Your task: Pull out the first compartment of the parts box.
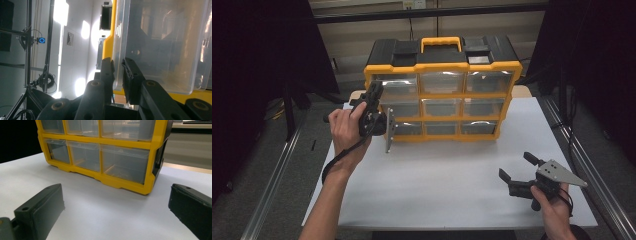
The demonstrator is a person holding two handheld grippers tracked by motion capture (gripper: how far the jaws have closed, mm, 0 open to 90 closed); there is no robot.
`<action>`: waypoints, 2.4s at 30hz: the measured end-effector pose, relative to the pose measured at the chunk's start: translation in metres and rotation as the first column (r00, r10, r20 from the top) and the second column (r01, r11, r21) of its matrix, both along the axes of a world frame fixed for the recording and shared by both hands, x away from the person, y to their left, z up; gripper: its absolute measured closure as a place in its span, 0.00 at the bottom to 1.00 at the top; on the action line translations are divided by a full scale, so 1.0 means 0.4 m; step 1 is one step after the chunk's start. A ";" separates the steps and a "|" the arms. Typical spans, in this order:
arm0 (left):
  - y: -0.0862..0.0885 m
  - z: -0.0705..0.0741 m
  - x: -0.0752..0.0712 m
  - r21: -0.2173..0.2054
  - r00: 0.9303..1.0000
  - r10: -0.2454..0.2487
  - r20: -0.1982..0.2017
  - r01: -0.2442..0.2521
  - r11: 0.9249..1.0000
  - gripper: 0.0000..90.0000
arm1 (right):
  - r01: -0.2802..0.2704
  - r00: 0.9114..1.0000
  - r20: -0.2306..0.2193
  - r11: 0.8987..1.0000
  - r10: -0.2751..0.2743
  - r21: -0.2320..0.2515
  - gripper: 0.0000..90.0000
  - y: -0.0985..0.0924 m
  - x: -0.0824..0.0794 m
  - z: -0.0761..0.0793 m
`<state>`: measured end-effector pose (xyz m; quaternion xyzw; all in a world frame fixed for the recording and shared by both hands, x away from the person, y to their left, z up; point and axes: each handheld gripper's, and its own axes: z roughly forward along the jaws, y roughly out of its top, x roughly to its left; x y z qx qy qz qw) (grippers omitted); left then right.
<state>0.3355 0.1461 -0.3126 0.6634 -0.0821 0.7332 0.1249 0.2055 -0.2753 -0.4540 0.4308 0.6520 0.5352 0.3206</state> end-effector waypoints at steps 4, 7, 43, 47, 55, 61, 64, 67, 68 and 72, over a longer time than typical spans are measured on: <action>0.000 -0.001 -0.004 -0.009 1.000 -0.001 0.002 0.001 1.000 0.88 | 0.003 1.000 0.002 1.000 -0.003 0.000 0.00 -0.001 0.000 0.000; 0.001 -0.003 -0.006 -0.019 1.000 -0.003 -0.001 0.003 1.000 0.88 | 0.004 1.000 0.003 1.000 -0.004 -0.001 0.00 -0.001 0.000 0.000; 0.008 -0.007 -0.040 0.003 0.999 -0.033 0.043 0.032 0.999 0.89 | 0.004 1.000 0.000 1.000 -0.004 -0.005 0.00 0.001 0.001 -0.001; 0.008 -0.004 -0.051 0.014 1.000 -0.010 0.028 0.009 1.000 0.89 | 0.004 1.000 0.000 1.000 -0.004 -0.005 0.00 0.001 0.001 -0.001; 0.009 -0.004 -0.055 0.016 1.000 -0.014 0.026 0.014 1.000 0.89 | -0.001 1.000 -0.001 1.000 0.001 -0.008 0.00 0.002 0.001 -0.001; 0.010 -0.007 -0.061 0.003 0.999 -0.023 0.030 0.023 1.000 0.89 | 0.003 1.000 0.001 1.000 -0.003 -0.008 0.00 0.001 0.002 -0.001; 0.009 -0.007 -0.066 0.012 0.999 -0.013 0.031 0.013 1.000 0.89 | 0.001 1.000 -0.001 1.000 -0.001 -0.007 0.00 0.004 0.001 -0.002; 0.010 -0.009 -0.068 0.005 0.999 -0.008 0.035 0.008 1.000 0.89 | -0.001 1.000 0.000 1.000 0.001 -0.008 0.00 0.003 0.001 -0.002; 0.010 -0.008 -0.068 0.011 0.999 -0.016 0.028 0.015 1.000 0.89 | -0.002 1.000 -0.005 1.000 0.002 -0.007 0.00 0.002 0.000 -0.001; 0.012 -0.011 -0.072 0.017 0.999 -0.018 0.029 0.018 1.000 0.89 | -0.001 1.000 -0.003 1.000 0.001 -0.008 0.00 0.001 0.001 -0.001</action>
